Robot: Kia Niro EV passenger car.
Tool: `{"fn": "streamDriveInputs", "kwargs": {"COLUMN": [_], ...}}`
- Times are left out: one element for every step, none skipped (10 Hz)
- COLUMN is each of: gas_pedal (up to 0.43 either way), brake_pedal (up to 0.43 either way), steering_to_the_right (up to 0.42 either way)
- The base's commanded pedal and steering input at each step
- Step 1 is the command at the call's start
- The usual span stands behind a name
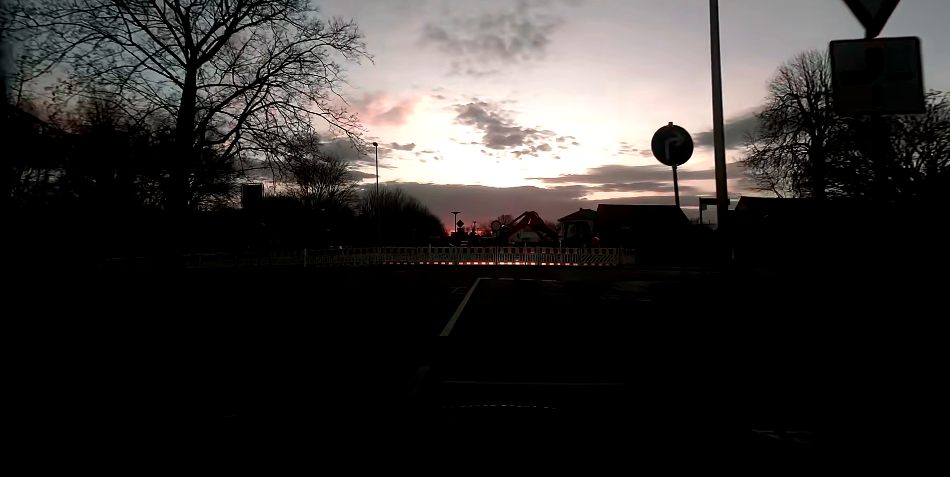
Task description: Follow the waypoints while adhering to traffic rules and regulations
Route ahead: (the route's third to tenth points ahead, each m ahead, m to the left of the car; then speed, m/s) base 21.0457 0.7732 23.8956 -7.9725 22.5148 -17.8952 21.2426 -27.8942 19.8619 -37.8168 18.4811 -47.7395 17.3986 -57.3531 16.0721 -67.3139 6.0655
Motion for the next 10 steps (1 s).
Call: {"fn": "streamDriveInputs", "kwargs": {"gas_pedal": [0.0,0.0,0.0,0.0,0.0,0.0,0.0,0.0,0.0,0.0], "brake_pedal": [0.061,0.073,0.079,0.079,0.085,0.091,0.116,0.134,0.128,0.14], "steering_to_the_right": [0.0,0.0,0.0,0.0,0.0,0.0,0.0,0.001,0.001,0.001]}}
